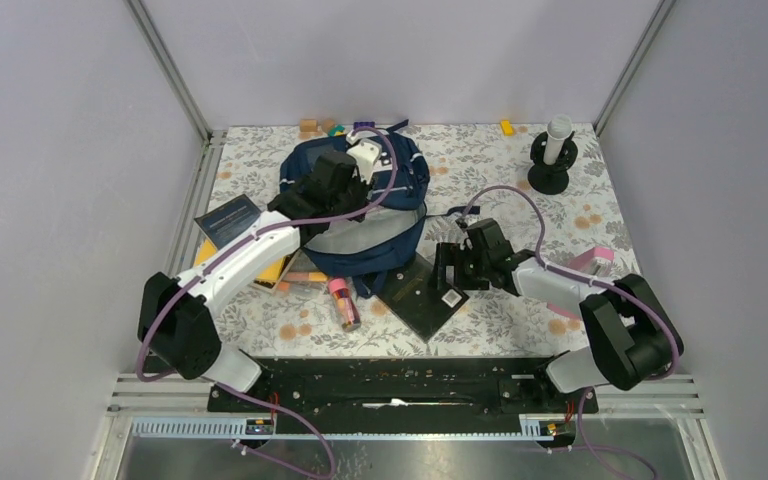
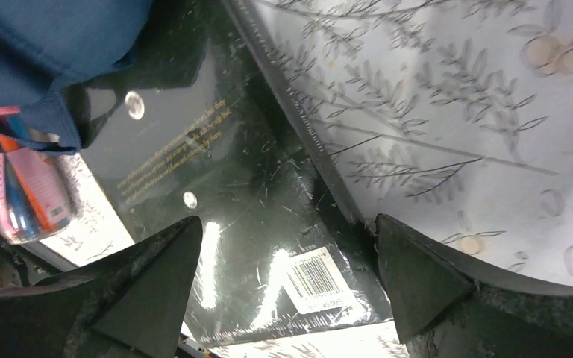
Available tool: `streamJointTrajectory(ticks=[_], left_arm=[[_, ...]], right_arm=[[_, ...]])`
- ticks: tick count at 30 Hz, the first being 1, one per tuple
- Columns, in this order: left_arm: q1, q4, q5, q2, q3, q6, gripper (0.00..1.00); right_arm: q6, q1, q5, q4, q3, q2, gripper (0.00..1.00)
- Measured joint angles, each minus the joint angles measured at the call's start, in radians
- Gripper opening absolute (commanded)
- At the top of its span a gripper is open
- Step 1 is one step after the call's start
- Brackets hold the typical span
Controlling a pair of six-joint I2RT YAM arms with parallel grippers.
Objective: Pack the student bag
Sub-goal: Pick up the book from the center of the board.
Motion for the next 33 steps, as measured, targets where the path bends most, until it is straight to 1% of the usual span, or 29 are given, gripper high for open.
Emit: streamJointTrajectory(ticks=[1,2,4,6,8,9,11,13,15,18,22,28,29,32,33], left_arm=[[0.001,-0.002,0.003,-0.004,0.0,-0.013,0.66],[0.001,-0.004,0.006,-0.01,0.0,-0.028,0.73],[0.002,-0.002,0.012,-0.035,-0.001,-0.055,0.82],[-0.003,0.008,0.017,-0.082,-0.016,-0.091,0.85],[-0.021,0.024,0.013,-0.161,-0.058,-0.138,0.86],[-0.038,0.027,0.012,-0.201,-0.082,-0.16,0.86],[-0.094,0.049,0.007,-0.287,-0.151,-0.224,0.86],[-0.152,0.066,0.006,-0.355,-0.228,-0.302,0.87],[-0.204,0.098,0.004,-0.396,-0.321,-0.393,0.87],[-0.264,0.124,-0.002,-0.399,-0.433,-0.509,0.86],[-0.332,0.138,-0.016,-0.344,-0.509,-0.645,0.85],[-0.377,0.165,-0.084,-0.332,-0.609,-0.861,0.87],[-0.38,0.173,-0.091,-0.332,-0.624,-0.889,0.86],[-0.382,0.221,-0.092,-0.331,-0.667,-0.949,0.79],[-0.382,0.245,-0.086,-0.324,-0.678,-0.962,0.78]], right_arm=[[0.01,0.011,0.0,0.006,-0.005,-0.004,0.92],[0.026,0.028,-0.001,0.015,-0.018,-0.014,0.92],[0.055,0.049,-0.001,0.028,-0.048,-0.042,0.92],[0.089,0.093,-0.003,0.041,-0.086,-0.082,0.92],[0.126,0.138,-0.005,0.048,-0.125,-0.124,0.94],[0.143,0.158,-0.012,0.053,-0.143,-0.145,0.97],[0.175,0.182,-0.021,0.054,-0.176,-0.187,1.0],[0.182,0.182,-0.015,0.033,-0.187,-0.217,1.0],[0.179,0.153,-0.01,-0.001,-0.189,-0.235,1.0],[0.165,0.057,-0.027,-0.027,-0.187,-0.241,1.0],[0.126,-0.042,-0.043,-0.057,-0.17,-0.232,1.0],[0.091,-0.069,-0.11,-0.066,-0.128,-0.167,1.0],[0.09,-0.07,-0.127,-0.06,-0.12,-0.153,1.0],[0.087,-0.071,-0.166,-0.035,-0.099,-0.108,0.99],[0.087,-0.072,-0.181,-0.024,-0.093,-0.093,0.99]])
